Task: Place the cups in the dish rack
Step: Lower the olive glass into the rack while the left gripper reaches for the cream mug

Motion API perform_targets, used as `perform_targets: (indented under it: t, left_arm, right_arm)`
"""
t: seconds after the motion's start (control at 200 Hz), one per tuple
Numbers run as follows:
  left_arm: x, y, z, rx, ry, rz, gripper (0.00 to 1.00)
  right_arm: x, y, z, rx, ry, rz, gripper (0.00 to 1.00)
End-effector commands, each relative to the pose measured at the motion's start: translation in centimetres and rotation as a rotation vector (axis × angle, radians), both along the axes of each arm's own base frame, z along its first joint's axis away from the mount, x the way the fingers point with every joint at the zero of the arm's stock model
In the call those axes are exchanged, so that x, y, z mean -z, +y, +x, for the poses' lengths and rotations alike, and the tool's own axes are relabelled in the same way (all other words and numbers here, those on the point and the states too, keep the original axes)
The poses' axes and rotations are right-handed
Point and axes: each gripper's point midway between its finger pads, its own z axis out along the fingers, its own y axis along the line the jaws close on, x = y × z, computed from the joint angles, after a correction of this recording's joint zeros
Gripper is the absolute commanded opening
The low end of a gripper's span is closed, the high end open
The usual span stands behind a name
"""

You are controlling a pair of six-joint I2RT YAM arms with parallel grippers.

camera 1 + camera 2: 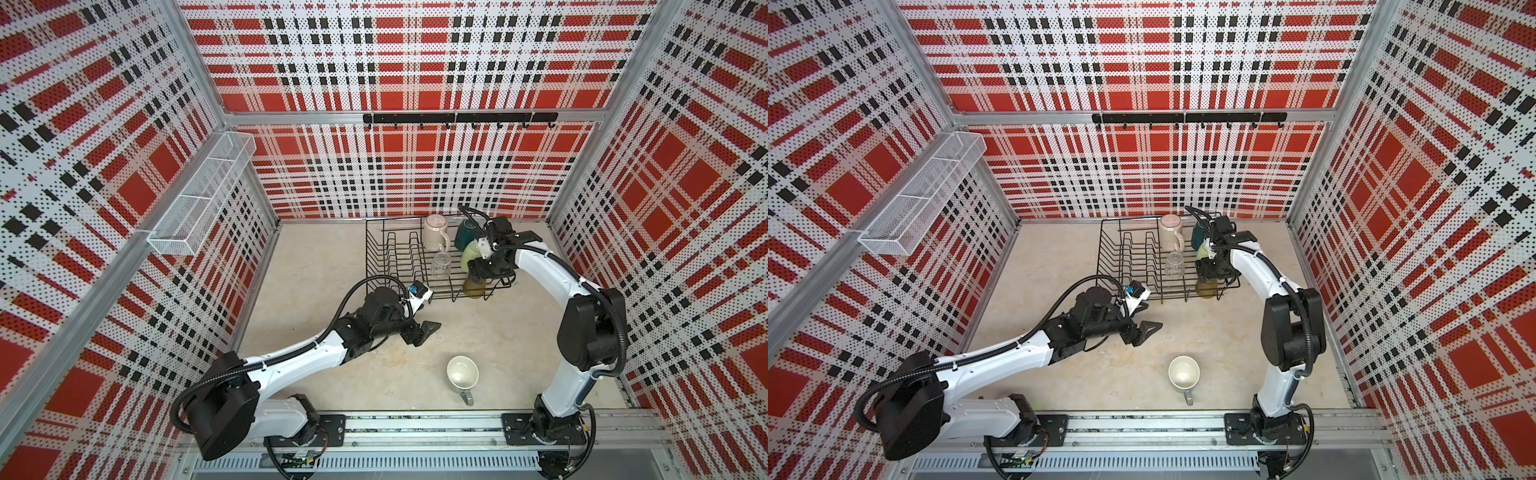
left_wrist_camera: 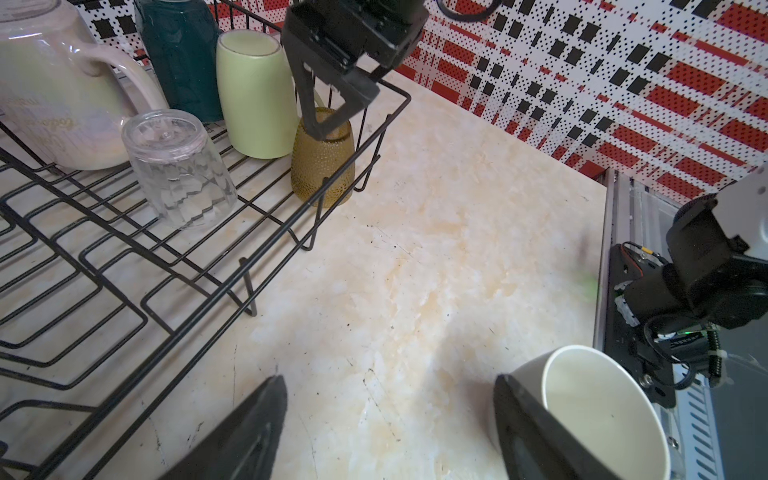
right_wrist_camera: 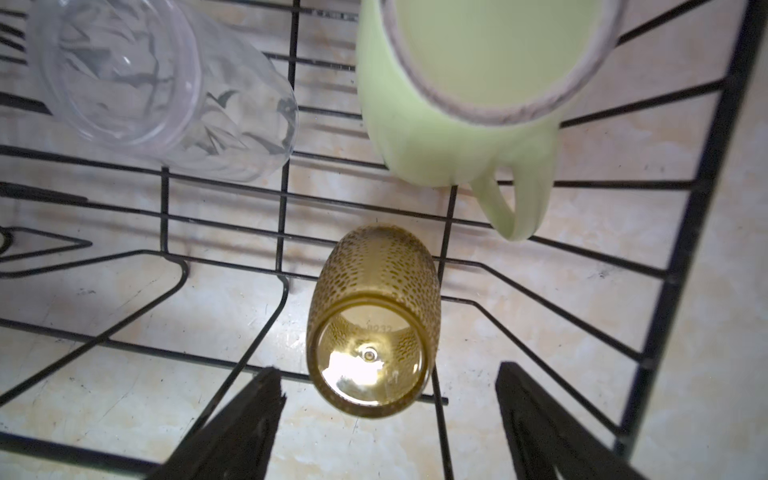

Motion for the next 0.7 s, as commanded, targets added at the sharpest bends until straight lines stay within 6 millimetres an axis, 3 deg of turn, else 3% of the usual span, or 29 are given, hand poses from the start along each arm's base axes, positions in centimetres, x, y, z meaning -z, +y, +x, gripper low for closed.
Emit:
perform_targets:
  t: [0.0,0.236,0.441,0.576,0.697]
  left_arm:
    - [-0.1,-0.7,-0.6,0.023,-0.024,-0.001,0.82]
    - [0.6,-2.0,-2.2,0.076,-0.013,0.041,0.83]
    - [1.9,-3.9,-4.0,0.148,0.014,0.092,0.84]
    - [2.6,-4.9,-4.8,0.188,0.042,0.126,0.85]
    - [3.3,-5.6,-5.4,0.216,0.071,0.157,0.86]
  right_arm:
    - [0.6,0.9,0.0,-0.023,-0.004,0.011,0.82]
    - [1.9,-1.1,0.5,0.016,-0.005,-0.115,0.69]
    - [1.9,-2.1,0.9,0.038,-0.021,-0.176,0.68]
    - [0.9,-1.4,1.0,0.033,-0.051,-0.133,0.76]
    - [-1.9,-1.3,1.3,0.051,-0.139,-0.096,0.84]
